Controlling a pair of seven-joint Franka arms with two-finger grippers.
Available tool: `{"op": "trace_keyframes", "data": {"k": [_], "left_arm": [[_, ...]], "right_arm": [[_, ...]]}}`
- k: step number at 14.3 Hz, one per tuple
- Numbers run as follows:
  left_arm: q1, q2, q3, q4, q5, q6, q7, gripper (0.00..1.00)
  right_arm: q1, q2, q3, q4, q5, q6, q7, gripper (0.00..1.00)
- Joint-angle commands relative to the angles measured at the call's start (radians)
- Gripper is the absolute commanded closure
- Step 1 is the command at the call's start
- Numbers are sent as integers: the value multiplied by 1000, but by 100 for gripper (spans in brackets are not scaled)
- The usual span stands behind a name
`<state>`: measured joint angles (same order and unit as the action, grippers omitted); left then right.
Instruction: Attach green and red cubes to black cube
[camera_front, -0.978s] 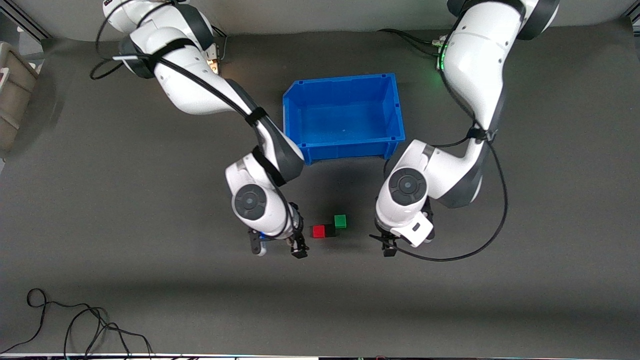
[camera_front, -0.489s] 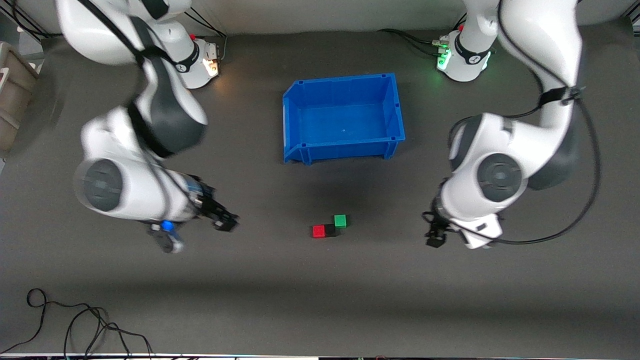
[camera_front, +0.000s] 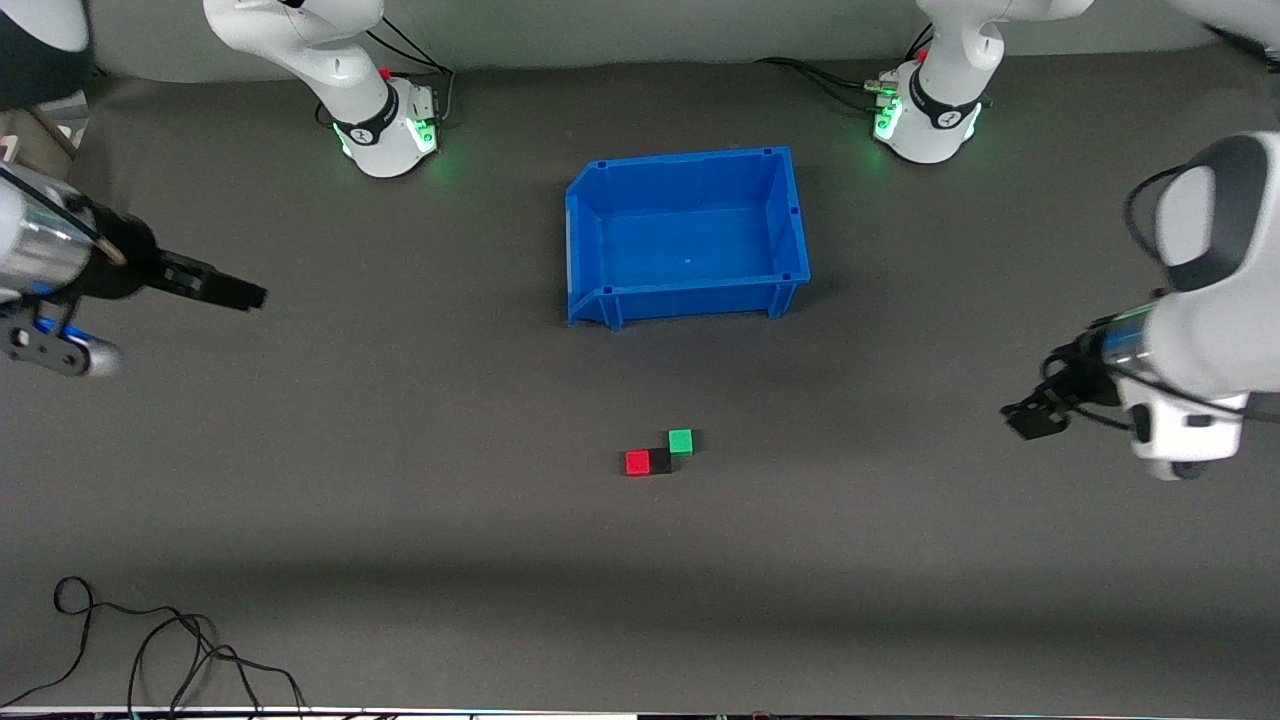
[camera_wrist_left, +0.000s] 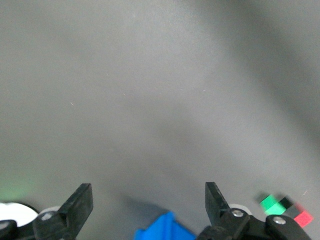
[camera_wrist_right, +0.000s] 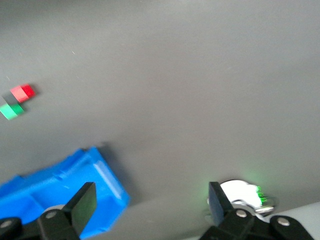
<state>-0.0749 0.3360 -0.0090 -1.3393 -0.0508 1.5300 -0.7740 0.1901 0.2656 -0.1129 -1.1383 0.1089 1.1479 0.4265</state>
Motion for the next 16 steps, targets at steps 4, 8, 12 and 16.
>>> {"op": "trace_keyframes", "data": {"k": [4, 8, 12, 16], "left_arm": [[55, -218, -8, -242, 52, 41, 442, 0], [57, -300, -9, -277, 55, 51, 653, 0], [60, -359, -9, -270, 46, 32, 756, 0], [61, -374, -6, -276, 55, -4, 743, 0]], "right_arm": [[26, -42, -25, -103, -76, 32, -189, 1], [63, -194, -21, -341, -138, 195, -247, 1], [-23, -320, -14, -526, -133, 341, -366, 1], [-150, -362, 125, -589, -129, 441, -353, 1]]}}
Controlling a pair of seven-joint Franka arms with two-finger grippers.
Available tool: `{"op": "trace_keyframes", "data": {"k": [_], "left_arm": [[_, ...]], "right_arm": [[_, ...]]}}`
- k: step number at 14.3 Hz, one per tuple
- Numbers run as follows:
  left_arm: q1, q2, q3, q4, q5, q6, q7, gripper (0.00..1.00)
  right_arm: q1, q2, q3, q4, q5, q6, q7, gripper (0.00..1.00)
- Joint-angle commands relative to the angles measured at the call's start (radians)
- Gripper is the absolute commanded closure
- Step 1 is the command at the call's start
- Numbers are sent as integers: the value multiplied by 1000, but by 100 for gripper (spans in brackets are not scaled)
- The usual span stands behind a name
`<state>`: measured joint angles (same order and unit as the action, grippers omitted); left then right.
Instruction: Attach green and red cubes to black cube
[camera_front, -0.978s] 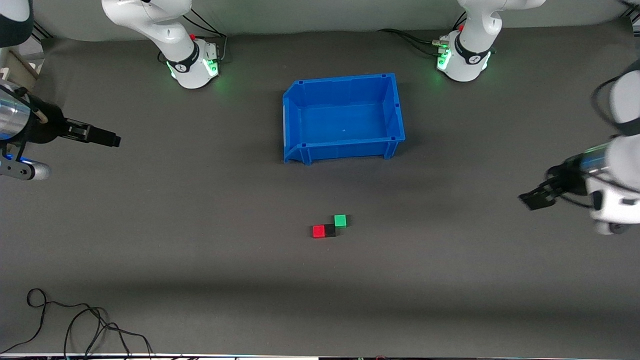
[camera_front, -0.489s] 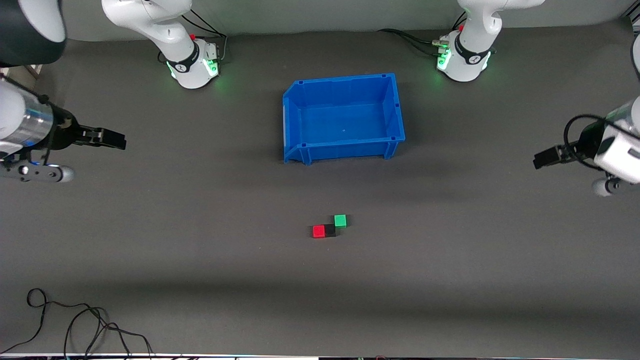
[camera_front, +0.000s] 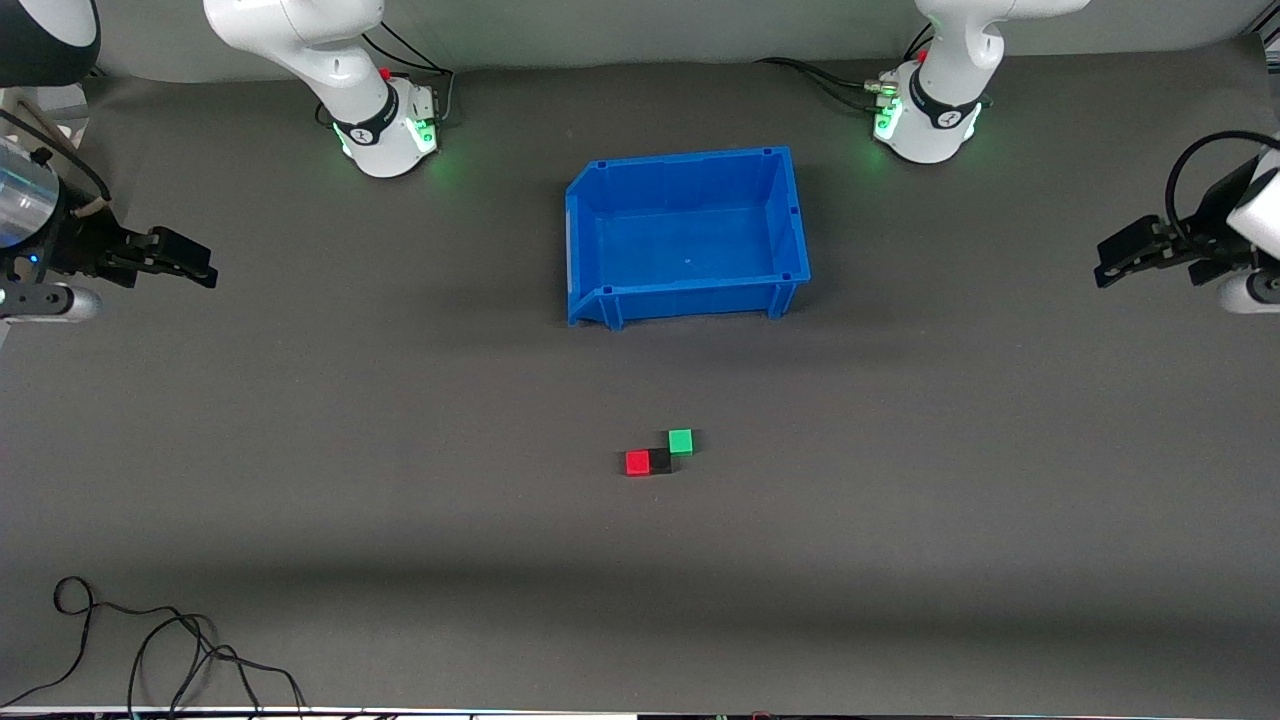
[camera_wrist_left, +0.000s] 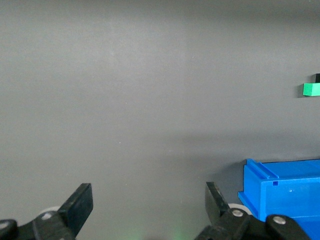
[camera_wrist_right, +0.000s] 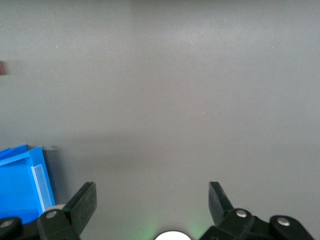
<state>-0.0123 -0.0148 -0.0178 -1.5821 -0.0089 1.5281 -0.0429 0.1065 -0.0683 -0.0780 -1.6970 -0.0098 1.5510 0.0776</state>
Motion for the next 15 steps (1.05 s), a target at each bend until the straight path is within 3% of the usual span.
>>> {"op": "trace_keyframes", "data": {"k": [1, 5, 15], "left_arm": [[-2, -19, 4, -32, 13, 0, 9, 0], [5, -1, 4, -1, 10, 3, 11, 0], [12, 9, 1, -4, 6, 10, 9, 0]], "right_arm": [[-86, -6, 99, -3, -10, 38, -2, 1], [-80, 22, 93, 53, -10, 38, -2, 1], [-54, 28, 90, 51, -15, 38, -2, 1]]}}
